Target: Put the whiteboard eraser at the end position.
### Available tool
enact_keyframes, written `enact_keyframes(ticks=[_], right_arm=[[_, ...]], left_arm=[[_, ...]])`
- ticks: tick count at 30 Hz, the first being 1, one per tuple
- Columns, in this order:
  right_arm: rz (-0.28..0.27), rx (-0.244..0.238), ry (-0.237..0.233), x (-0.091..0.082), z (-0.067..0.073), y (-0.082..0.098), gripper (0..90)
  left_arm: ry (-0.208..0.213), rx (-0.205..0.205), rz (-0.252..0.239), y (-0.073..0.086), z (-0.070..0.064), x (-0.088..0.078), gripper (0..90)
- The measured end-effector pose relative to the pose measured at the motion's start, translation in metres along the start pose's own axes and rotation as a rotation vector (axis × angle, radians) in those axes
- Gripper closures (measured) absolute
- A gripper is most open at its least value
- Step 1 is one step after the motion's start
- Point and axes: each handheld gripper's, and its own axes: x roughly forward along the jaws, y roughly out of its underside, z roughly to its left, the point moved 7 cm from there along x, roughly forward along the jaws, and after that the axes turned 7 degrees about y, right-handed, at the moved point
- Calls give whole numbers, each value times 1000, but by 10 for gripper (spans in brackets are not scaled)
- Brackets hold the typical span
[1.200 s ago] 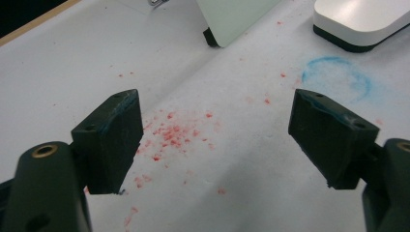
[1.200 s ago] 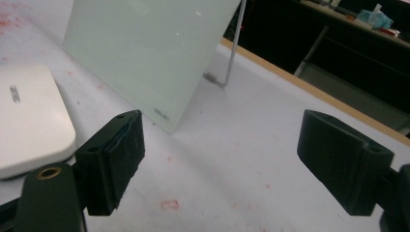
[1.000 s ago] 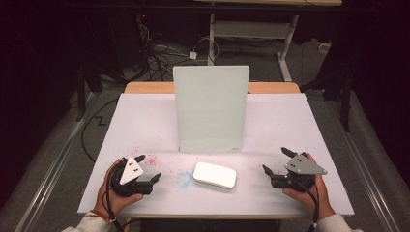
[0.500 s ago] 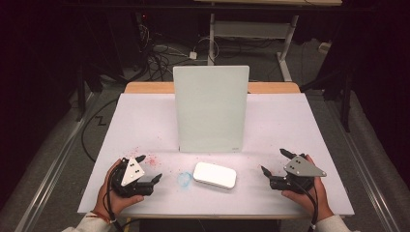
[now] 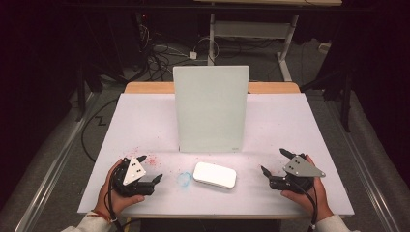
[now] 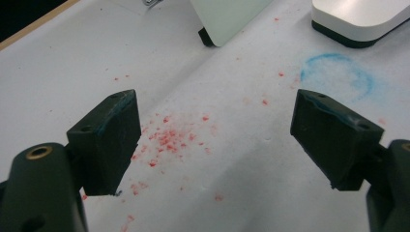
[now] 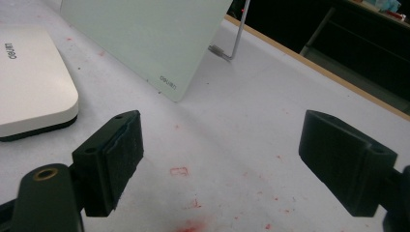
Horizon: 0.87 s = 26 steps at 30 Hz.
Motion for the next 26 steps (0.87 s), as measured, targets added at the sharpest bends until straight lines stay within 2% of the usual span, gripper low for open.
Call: enact_keyframes(ticks=[8,11,12,21,22,24,26], right_arm=[[-2,-22,2,0,2,-1,165],[4,-20,0,0,2,0,165],[3,-21,-2,1,2,0,165],[6,-19,-1,1,1,0,165],[4,-23,2,1,0,0,165],[3,-16,0,1,0,0,165],[-1,-21,6,1,-1,0,165]], left_arm=[[2,0,2,0,0,1,177],[4,-4,4,0,1,2,177],[0,8,1,-1,1,3,177],[9,-8,10,0,0,4,177],[3,4,10,0,2,4,177],[11,-10,15,1,0,5,177],[7,3,13,0,1,6,177]])
